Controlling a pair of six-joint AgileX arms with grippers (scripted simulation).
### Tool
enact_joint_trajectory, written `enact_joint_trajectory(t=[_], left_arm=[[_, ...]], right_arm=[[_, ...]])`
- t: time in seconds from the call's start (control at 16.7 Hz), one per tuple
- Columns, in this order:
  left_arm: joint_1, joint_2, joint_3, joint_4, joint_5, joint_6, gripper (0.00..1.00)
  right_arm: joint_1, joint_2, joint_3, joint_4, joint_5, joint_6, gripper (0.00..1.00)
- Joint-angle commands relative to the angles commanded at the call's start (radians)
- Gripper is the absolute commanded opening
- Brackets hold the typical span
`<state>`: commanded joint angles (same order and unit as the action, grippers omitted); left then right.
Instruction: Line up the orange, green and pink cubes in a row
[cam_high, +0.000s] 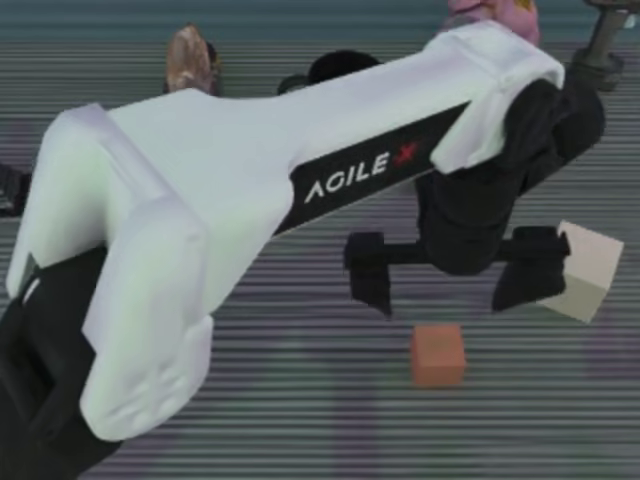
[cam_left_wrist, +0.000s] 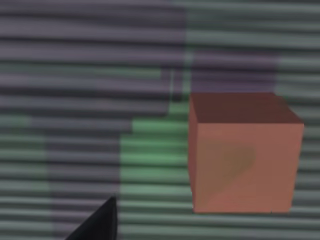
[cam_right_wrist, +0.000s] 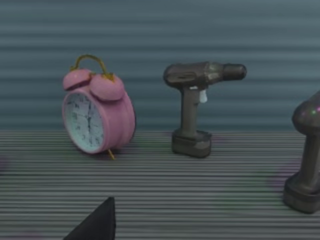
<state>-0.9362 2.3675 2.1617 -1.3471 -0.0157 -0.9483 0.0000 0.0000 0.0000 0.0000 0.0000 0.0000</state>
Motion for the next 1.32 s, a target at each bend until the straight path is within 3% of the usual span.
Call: enact_joint_trajectory(t=[0.3, 0.48, 0.66, 1.02, 1.2, 1.32], left_arm=[[-0.002, 0.0, 0.004, -0.004, 0.0, 0.003, 1.0], [0.065, -0.01, -0.015, 0.005, 0.001, 0.07, 1.0], [0.218, -0.03, -0.058, 0.022, 0.005, 0.207, 1.0], [0.63, -0.082, -0.174, 0.064, 0.014, 0.569, 1.0], [0.746, -0.107, -0.213, 0.085, 0.018, 0.683, 1.0], [0.769, -0.113, -0.222, 0.09, 0.019, 0.706, 1.0]], right_arm=[[0.0, 0.0, 0.0, 0.0, 0.0, 0.0, 1.0], [0.0, 0.0, 0.0, 0.0, 0.0, 0.0, 1.0], [0.0, 0.0, 0.0, 0.0, 0.0, 0.0, 1.0], [0.0, 0.0, 0.0, 0.0, 0.0, 0.0, 1.0], [0.0, 0.0, 0.0, 0.0, 0.0, 0.0, 1.0], [0.0, 0.0, 0.0, 0.0, 0.0, 0.0, 1.0]])
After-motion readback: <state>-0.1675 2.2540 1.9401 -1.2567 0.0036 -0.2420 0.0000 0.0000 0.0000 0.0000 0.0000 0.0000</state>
